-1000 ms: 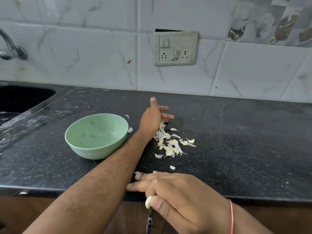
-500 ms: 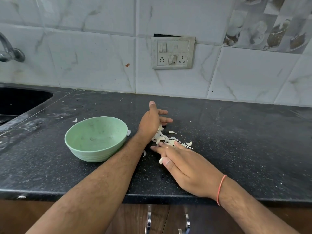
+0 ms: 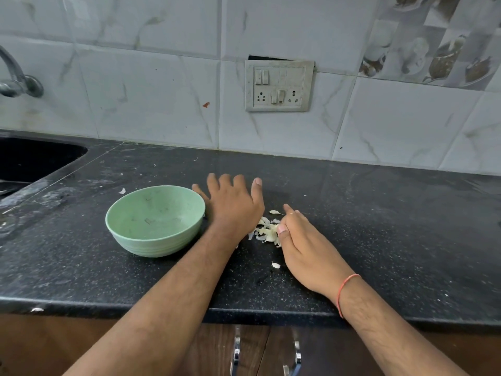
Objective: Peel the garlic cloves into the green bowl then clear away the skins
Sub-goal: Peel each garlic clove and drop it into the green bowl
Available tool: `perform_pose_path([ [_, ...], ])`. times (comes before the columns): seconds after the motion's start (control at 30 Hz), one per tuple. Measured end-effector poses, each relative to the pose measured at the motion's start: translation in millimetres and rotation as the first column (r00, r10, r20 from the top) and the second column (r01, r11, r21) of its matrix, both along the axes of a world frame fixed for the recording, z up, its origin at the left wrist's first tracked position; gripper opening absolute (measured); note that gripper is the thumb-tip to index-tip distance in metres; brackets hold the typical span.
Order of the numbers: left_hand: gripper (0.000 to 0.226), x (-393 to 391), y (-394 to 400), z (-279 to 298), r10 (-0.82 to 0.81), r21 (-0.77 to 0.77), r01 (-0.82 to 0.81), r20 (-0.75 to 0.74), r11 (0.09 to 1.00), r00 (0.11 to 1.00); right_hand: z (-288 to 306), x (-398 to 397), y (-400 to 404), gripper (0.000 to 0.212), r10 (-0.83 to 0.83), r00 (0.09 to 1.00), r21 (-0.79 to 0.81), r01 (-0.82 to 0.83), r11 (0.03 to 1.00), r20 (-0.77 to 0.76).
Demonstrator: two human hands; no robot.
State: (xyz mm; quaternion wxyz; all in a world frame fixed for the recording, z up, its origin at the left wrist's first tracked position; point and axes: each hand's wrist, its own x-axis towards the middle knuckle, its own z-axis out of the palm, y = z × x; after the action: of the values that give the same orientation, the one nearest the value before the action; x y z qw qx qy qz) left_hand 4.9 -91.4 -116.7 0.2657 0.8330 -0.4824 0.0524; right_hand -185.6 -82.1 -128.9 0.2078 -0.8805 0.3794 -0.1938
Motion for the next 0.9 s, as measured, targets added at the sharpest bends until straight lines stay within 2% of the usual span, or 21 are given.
perform_pose_path([
  [0.1, 0.079, -4, 18, 5, 0.053, 0.208, -0.047, -0.021, 0.977, 0.998, -1, 0, -3, 0.029, -0.019, 1.0, 0.0, 0.019, 1.0, -0.002],
  [0.2, 0.085, -5, 16, 3, 0.093, 0.289, -0.026, -0.22, 0.957, 0.971, 0, 1, -5, 0.03, -0.04, 0.999, 0.007, 0.04, 0.999, 0.009],
  [0.23, 0.087, -4, 11, 0, 0.084, 0.303, -0.005, -0.246, 0.953, 0.966, 1, 2, -6, 0.03, -0.04, 0.999, 0.013, 0.04, 0.999, 0.01],
  [0.3, 0.088, -1, 3, -7, 0.018, 0.258, 0.042, -0.228, 0.965, 0.974, 3, 4, -9, 0.028, -0.014, 1.0, 0.008, 0.014, 1.0, 0.015],
  [0.37, 0.085, 0, -1, -11, -0.062, 0.149, 0.102, -0.251, 0.984, 0.966, 3, 8, -12, 0.028, 0.024, 1.0, -0.002, -0.024, 1.0, -0.005],
  [0.5, 0.077, -1, -1, -6, -0.171, -0.046, 0.168, -0.432, 0.985, 0.886, 3, 14, -16, 0.028, 0.089, 0.995, -0.008, -0.089, 0.996, -0.037],
  [0.53, 0.075, 1, -2, -4, -0.16, -0.082, 0.138, -0.43, 0.987, 0.888, 3, 14, -16, 0.028, 0.111, 0.994, -0.003, -0.111, 0.994, -0.008],
  [0.57, 0.075, 3, -3, -3, -0.121, -0.087, 0.096, -0.352, 0.992, 0.928, 5, 12, -17, 0.028, 0.125, 0.991, 0.022, -0.126, 0.992, 0.042],
  [0.63, 0.086, 13, -7, -7, -0.016, -0.016, 0.014, -0.136, 1.0, 0.991, 10, 8, -15, 0.027, 0.126, 0.976, 0.089, -0.144, 0.986, 0.179],
  [0.67, 0.096, 17, -7, -10, 0.006, 0.05, -0.002, -0.08, 0.999, 0.997, 13, 6, -15, 0.028, 0.105, 0.963, 0.107, -0.135, 0.985, 0.246],
  [0.7, 0.103, 21, -8, -12, 0.026, 0.131, -0.014, -0.093, 0.991, 0.995, 14, 5, -16, 0.028, 0.072, 0.952, 0.116, -0.111, 0.987, 0.296],
  [0.77, 0.097, 21, -6, -14, 0.096, 0.226, -0.045, -0.22, 0.973, 0.971, 14, 6, -20, 0.028, 0.008, 0.928, 0.132, -0.062, 0.989, 0.372],
  [0.8, 0.092, 18, -5, -14, 0.097, 0.217, -0.041, -0.255, 0.975, 0.962, 14, 7, -22, 0.028, -0.023, 0.915, 0.143, -0.039, 0.989, 0.403],
  [0.9, 0.081, 10, -1, -12, -0.032, 0.04, 0.044, -0.253, 0.998, 0.967, 10, 8, -28, 0.029, -0.073, 0.894, 0.177, -0.007, 0.984, 0.443],
])
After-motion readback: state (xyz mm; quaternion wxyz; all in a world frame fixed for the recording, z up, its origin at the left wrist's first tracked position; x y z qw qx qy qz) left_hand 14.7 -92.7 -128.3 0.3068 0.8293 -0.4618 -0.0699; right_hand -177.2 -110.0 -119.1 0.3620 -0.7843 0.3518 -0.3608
